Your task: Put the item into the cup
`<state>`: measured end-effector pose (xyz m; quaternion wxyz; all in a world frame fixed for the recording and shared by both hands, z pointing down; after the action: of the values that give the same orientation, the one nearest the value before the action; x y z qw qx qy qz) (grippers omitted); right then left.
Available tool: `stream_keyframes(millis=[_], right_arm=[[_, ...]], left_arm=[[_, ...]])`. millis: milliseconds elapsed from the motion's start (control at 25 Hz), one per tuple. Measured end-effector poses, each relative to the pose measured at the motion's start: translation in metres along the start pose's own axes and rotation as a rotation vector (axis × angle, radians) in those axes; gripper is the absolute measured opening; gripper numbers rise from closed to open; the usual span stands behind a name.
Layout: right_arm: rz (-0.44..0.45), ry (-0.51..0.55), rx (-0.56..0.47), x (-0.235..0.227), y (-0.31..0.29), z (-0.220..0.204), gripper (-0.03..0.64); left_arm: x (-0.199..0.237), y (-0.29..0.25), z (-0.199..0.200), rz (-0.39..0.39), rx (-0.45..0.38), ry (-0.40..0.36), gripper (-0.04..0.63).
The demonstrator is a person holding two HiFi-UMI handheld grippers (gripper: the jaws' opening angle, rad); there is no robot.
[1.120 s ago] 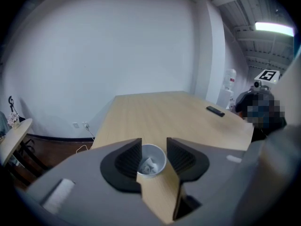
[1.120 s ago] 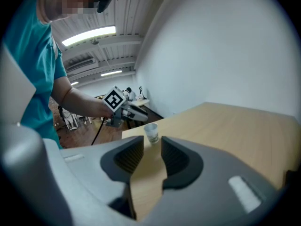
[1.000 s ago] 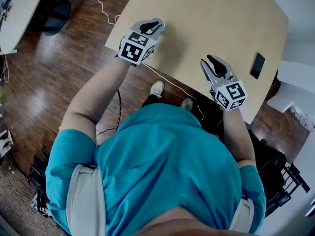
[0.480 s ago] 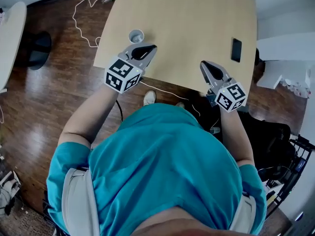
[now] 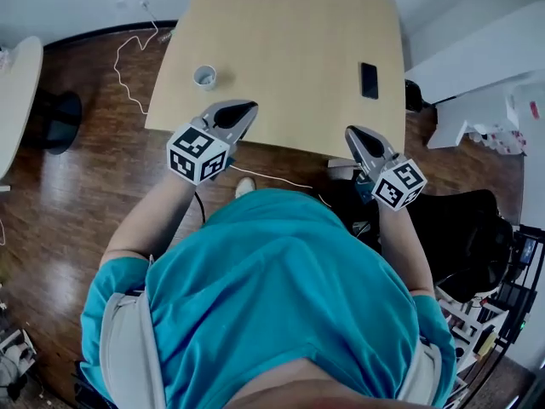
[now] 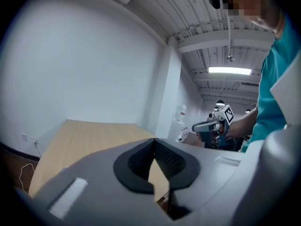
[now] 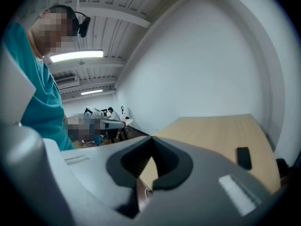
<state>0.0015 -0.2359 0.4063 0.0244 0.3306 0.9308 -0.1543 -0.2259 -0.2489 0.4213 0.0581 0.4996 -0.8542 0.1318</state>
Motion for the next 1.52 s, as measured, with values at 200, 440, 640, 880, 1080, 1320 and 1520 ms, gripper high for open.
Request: stream_keyframes(millis=[200, 440, 640, 880, 1080, 1320, 1520], right_arm=[[0.026, 0.029, -0.008, -0.004, 0.081, -0.021, 0.000], [0.095, 0.066, 0.005, 0.002, 0.168, -0.052, 0.000], [0.125, 0.072, -0.011, 0.010, 0.218, -0.069, 0.000], [0.119, 0.058, -0.035, 0.031, 0.252, -0.076, 0.000], [0.076, 0.027, -0.065, 0.056, 0.269, -0.073, 0.000], [0.040, -0.020, -0.104, 0.118, 0.256, -0.062, 0.000], [0.044, -0.062, -0.118, 0.178, 0.233, -0.057, 0.000]], left_arm=[[-0.080, -0.024, 0.008, 0.018, -0.023, -0.016, 0.002], [-0.192, -0.042, 0.014, 0.033, -0.052, -0.013, 0.002], [-0.266, -0.035, 0.018, 0.050, -0.058, -0.030, 0.002], [-0.306, 0.003, 0.013, 0.091, -0.067, -0.063, 0.002], [-0.314, 0.044, 0.001, 0.093, -0.079, -0.065, 0.002], [-0.311, 0.123, -0.012, 0.085, -0.085, -0.085, 0.002], [-0.306, 0.184, -0.025, 0.065, -0.095, -0.104, 0.002]])
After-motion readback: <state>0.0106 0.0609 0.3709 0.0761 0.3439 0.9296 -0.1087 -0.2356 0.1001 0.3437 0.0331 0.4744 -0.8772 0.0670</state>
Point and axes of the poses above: the fingertips, and each gripper's own axes: y backward along the fingers, x to its left, z out of its top, the point moved 2 cm from there along y, backward along the fingers, and after that the axes turned 13 degrees about -z, right-handed, at the moved point
